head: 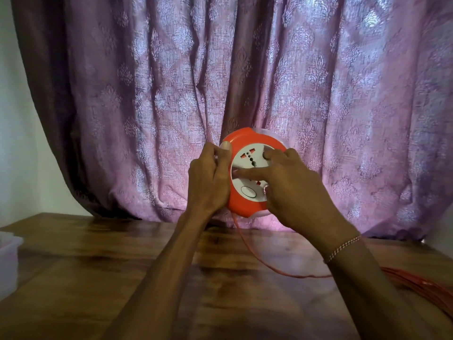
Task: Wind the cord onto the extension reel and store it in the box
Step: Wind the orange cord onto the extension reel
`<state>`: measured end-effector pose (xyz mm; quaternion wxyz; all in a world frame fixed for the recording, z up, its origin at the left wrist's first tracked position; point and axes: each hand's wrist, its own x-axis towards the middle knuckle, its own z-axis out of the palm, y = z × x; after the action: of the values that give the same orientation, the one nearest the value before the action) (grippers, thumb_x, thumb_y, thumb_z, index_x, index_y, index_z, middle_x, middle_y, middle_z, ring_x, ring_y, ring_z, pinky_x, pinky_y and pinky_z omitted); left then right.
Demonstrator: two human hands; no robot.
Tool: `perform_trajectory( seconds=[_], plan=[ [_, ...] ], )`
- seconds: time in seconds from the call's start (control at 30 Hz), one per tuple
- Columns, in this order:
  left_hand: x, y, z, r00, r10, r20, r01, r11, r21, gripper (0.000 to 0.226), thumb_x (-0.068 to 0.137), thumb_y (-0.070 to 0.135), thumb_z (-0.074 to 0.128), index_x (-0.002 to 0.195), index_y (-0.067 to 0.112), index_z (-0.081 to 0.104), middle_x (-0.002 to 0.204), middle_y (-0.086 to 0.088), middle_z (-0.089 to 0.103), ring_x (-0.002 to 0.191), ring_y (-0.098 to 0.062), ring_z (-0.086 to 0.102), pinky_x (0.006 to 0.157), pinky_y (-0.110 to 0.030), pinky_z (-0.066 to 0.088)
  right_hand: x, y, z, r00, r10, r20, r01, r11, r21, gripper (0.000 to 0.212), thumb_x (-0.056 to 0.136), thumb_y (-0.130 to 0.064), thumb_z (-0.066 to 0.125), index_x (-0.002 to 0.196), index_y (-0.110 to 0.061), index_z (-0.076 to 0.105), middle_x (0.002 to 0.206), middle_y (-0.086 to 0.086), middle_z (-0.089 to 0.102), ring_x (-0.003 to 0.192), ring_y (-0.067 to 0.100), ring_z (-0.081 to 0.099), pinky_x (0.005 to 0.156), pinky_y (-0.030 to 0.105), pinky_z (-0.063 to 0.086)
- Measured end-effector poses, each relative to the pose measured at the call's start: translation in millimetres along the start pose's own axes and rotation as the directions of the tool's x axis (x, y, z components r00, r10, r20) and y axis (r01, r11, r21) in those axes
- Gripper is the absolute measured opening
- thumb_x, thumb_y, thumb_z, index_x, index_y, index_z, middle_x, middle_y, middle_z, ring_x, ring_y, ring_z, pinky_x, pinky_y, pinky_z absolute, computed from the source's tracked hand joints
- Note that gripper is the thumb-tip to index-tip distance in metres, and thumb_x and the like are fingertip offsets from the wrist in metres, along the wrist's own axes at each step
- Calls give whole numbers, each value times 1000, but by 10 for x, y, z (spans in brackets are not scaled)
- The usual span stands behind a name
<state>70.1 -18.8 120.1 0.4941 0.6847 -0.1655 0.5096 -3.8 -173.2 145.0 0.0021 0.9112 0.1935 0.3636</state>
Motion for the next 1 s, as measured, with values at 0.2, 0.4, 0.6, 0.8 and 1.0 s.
perform_trajectory(
  seconds=[0.2, 0.4, 0.6, 0.8, 1.0],
  plan=[
    [-45, 66, 11, 1000, 15, 10, -15, 1000, 18, 35, 99, 49, 39, 70, 30, 38, 59, 8, 55, 57, -11, 54, 54, -37, 44, 0, 6, 46, 997, 11, -76, -9, 1000, 25, 59, 87, -17, 61, 127, -59, 52, 135, 5, 48, 124, 29, 40, 78, 43, 49],
    [-142, 87, -2, 1000, 8, -26, -8, 1000, 12, 34, 100, 45, 40, 70, 28, 39, 56, 9, 50, 51, -2, 47, 50, -32, 36, -18, -13, 50, 984, 118, -135, -101, 987, 126, 63, 74, -38, 64, 129, -63, 45, 126, -6, 65, 111, 28, 60, 80, 40, 52],
    [-148, 103, -22, 997, -27, -71, 29, 999, 22, 36, 99, 48, 39, 71, 25, 43, 57, 8, 53, 53, -1, 50, 51, -27, 35, 6, -70, 112, 899, 347, -267, -271, 920, 285, 69, 75, -77, 54, 133, -40, 54, 119, -1, 69, 108, 33, 60, 80, 39, 49],
    [-124, 131, -16, 998, -5, -55, 6, 1000, 6, 35, 100, 46, 40, 70, 27, 42, 55, 9, 51, 52, -1, 50, 51, -27, 36, 6, 23, 18, 901, 284, -328, -278, 958, 67, 66, 79, -81, 45, 120, -34, 66, 101, 6, 74, 94, 33, 65, 69, 35, 45],
    [-95, 128, -51, 998, -4, -55, 5, 1000, 16, 37, 101, 46, 39, 69, 26, 40, 55, 10, 50, 51, -1, 48, 52, -29, 34, 1, 196, -135, 978, 18, -206, 15, 988, 157, 22, 84, -36, 69, 106, -37, 72, 104, -4, 67, 99, 24, 58, 77, 44, 52]
  ],
)
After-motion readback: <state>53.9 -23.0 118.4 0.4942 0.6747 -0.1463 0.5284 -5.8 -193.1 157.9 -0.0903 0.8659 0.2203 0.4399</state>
